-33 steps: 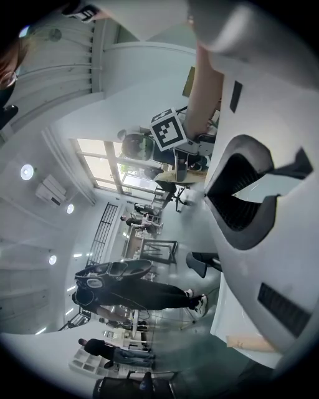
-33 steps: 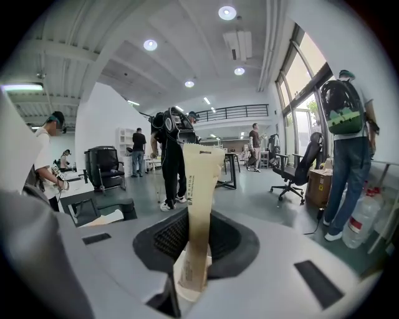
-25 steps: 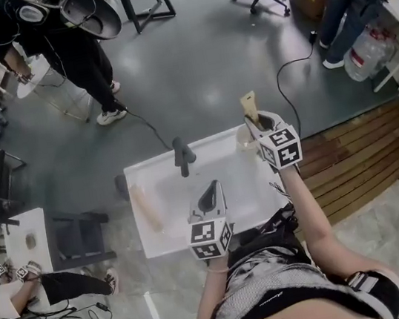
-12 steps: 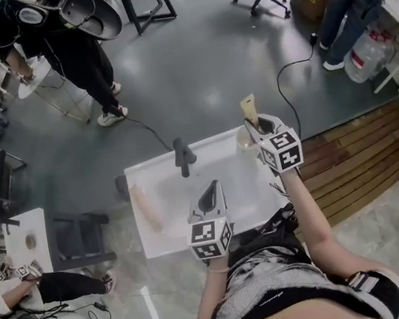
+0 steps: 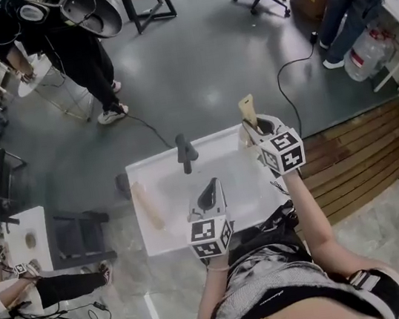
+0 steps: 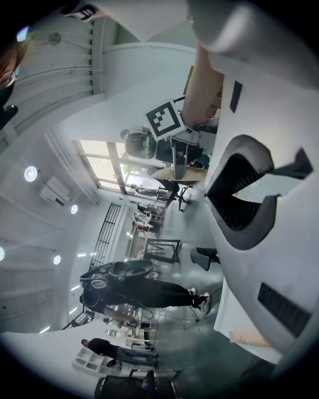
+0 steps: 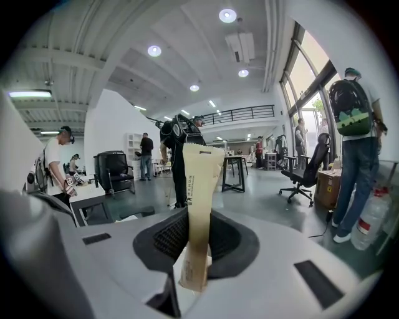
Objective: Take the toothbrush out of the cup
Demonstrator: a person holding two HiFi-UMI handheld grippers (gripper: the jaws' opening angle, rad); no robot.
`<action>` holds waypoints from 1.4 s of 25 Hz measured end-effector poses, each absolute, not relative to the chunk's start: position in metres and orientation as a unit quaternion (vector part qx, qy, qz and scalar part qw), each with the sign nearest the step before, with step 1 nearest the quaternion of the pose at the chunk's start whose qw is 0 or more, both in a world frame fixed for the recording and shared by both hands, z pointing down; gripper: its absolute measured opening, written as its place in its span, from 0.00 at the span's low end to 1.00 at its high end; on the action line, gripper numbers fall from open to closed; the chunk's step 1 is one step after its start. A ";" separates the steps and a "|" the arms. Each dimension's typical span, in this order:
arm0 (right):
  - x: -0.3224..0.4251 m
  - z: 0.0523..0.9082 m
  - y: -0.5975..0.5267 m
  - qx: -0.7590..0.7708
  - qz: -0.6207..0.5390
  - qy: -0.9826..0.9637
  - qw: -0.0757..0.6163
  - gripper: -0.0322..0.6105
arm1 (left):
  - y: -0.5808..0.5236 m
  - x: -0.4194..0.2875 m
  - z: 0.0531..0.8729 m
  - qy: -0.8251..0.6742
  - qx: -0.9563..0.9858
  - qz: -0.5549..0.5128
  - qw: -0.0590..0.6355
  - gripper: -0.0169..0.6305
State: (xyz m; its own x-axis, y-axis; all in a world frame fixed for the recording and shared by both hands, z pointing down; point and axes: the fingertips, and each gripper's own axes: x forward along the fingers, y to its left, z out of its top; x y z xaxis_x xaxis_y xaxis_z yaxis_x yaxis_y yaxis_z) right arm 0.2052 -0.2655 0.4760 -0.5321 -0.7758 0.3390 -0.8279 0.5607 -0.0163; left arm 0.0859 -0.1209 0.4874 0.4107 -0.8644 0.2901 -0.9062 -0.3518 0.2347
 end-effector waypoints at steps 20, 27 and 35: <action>0.143 0.460 -0.243 0.465 0.098 -0.870 0.131 0.22 | -0.121 0.026 0.484 -0.527 0.828 0.060 0.181 0.03; 0.133 0.457 -0.232 0.481 0.099 -0.862 0.126 0.22 | -0.116 0.011 0.486 -0.510 0.838 0.063 0.181 0.03; 0.109 0.449 -0.221 0.486 0.096 -0.860 0.121 0.22 | -0.111 -0.015 0.487 -0.508 0.839 0.059 0.186 0.03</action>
State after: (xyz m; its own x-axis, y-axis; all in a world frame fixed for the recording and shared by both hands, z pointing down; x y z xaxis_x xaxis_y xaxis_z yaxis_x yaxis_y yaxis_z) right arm 0.1094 -0.2213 0.4493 -0.4989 -0.8129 0.3005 -0.8591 0.5097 -0.0475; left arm -0.0151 -0.1110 0.4868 0.4775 -0.8304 0.2870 -0.8740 -0.4154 0.2522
